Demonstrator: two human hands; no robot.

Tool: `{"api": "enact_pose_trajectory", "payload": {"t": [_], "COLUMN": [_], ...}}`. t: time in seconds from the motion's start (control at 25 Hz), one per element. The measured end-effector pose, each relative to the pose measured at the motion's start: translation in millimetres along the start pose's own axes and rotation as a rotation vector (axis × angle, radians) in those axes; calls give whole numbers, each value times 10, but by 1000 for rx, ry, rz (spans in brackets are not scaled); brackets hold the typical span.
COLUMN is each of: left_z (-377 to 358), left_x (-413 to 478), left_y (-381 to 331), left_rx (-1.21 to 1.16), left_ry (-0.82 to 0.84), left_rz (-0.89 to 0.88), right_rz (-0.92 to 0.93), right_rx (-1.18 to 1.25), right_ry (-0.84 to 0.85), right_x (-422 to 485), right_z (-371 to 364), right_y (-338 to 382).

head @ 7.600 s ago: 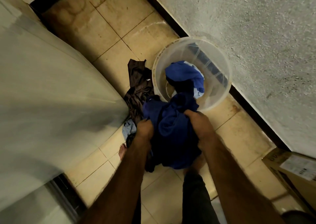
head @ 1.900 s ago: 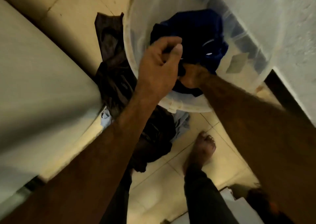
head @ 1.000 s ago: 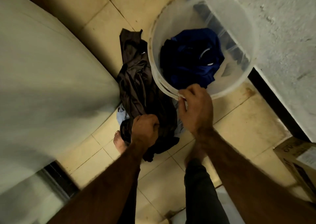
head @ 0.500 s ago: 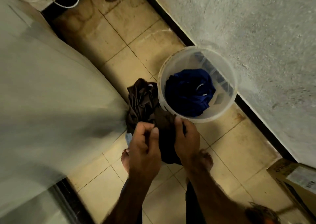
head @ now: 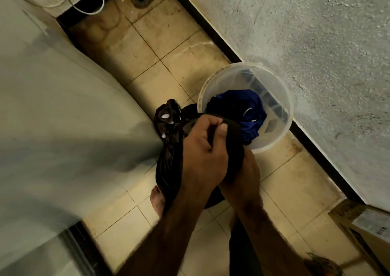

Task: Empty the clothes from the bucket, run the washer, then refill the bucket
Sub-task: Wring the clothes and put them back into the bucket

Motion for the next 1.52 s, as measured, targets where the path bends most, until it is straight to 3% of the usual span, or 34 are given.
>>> {"api": "enact_pose_trajectory", "payload": {"t": [0.08, 0.16, 0.36, 0.6, 0.84, 0.96, 1.08, 1.16, 1.28, 1.36, 1.44, 1.52], "left_z": [-49, -46, -5, -233, -342, -478, -654, -775, -889, -792, -602, -406], "left_x": [61, 127, -126, 113, 167, 227, 311, 395, 508, 500, 443, 290], "left_y": [84, 242, 789, 768, 354, 178, 103, 74, 103, 206, 395, 569], "left_rx": [64, 110, 359, 532, 532, 371, 202, 148, 314, 509, 570, 608], "left_ry": [5, 43, 283, 191, 101, 60, 148, 262, 419, 425, 275, 25], "left_rz": [-67, -79, -217, -282, 59, 265, 484, 568, 389, 238, 197, 21], "right_rz": [-142, -260, -468, -826, -795, -820, -787, -719, -751, -871, -1017, -1131], "right_rx": [49, 245, 659, 912, 831, 876, 983, 854, 683, 770, 899, 977], "right_ry": [-54, -92, -157, -176, -251, -112, 25, 30, -130, -202, -238, -214], "right_x": [18, 126, 563, 885, 583, 233, 65, 41, 168, 322, 508, 666], "right_z": [123, 333, 633, 521, 391, 293, 272, 260, 305, 362, 428, 453], "right_y": [113, 268, 520, 261, 46, -73, -125, -175, -221, -215, -189, -212]}}
Point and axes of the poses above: each hand's wrist, its own x-axis towards the middle knuckle, its own z-axis out of the back of the hand, y = z × x, the point moved 1 cm from there along x, towards the middle knuckle, and after that the axes turned 12 degrees about -y, right-handed, at the moved point
